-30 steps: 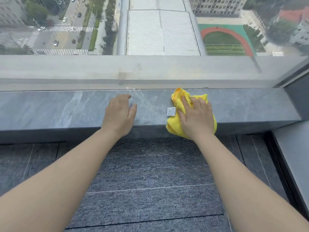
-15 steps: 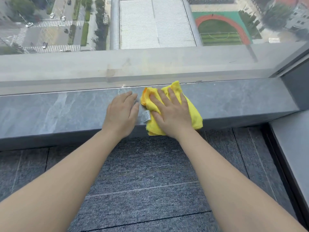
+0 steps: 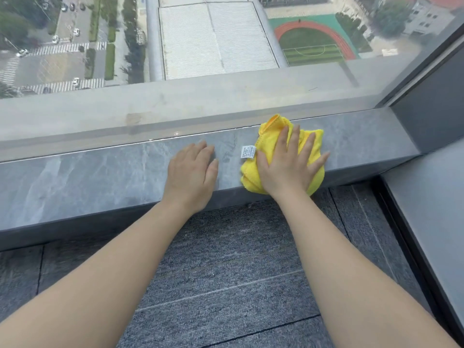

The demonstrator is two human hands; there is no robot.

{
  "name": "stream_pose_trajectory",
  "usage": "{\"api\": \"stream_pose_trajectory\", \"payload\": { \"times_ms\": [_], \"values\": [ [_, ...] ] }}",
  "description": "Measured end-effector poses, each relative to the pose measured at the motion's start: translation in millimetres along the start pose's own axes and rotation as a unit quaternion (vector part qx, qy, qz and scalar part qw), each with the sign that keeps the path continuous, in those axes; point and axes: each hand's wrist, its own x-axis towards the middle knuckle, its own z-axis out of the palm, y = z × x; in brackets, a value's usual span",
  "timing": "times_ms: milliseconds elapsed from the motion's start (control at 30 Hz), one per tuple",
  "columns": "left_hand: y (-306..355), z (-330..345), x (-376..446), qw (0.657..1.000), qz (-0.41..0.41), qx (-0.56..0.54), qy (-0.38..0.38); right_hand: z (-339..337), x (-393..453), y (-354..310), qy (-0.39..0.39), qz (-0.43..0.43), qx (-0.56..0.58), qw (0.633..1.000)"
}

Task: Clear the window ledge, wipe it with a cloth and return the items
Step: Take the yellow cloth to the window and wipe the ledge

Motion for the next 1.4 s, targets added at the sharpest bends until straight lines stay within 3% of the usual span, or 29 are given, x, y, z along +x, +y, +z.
{"api": "stream_pose_trajectory", "payload": {
  "times_ms": [100, 200, 300, 433, 533, 633, 800, 1067, 1167, 1400],
  "values": [
    [-1.6, 1.0, 5.7, 1.0, -0.003, 0.008, 0.007, -3.8, 13.2, -14.4, -0.014, 0.086, 0.035, 0.996],
    [-2.9, 1.3, 9.4, 1.0, 0.0, 0.005, 0.022, -3.5, 19.7, -28.6, -0.022, 0.091, 0.042, 0.995],
    [0.3, 2.3, 10.1, 1.0, 0.003, -0.007, 0.029, -2.0, 13.6, -29.9, -0.014, -0.033, 0.017, 0.999],
    [10.3, 2.5, 11.9, 0.999, 0.034, -0.007, 0.026, -3.6, 6.7, -0.2, -0.029, -0.226, -0.014, 0.974],
    [20.9, 4.3, 17.1, 0.998, 0.05, -0.009, 0.023, -3.0, 3.8, 25.8, -0.004, -0.269, -0.019, 0.963],
    [28.7, 11.1, 22.1, 0.998, 0.065, -0.007, 0.018, -4.5, 8.1, 55.4, 0.046, -0.181, -0.037, 0.982],
    [41.7, 26.6, 30.0, 0.997, 0.071, -0.002, 0.013, -20.9, 29.9, 92.7, 0.042, 0.048, -0.004, 0.998],
    [41.8, 31.1, 40.2, 0.998, 0.068, 0.007, 0.014, -28.7, 66.6, 84.5, 0.015, 0.141, 0.032, 0.989],
    [37.4, 29.1, 37.4, 0.998, 0.063, 0.006, 0.012, -25.6, 64.4, 69.1, 0.014, 0.09, 0.021, 0.996],
    [40.3, 22.1, 26.6, 0.997, 0.069, 0.005, 0.024, -17.2, 34.1, 57.4, -0.004, -0.17, -0.007, 0.985]
  ]
}}
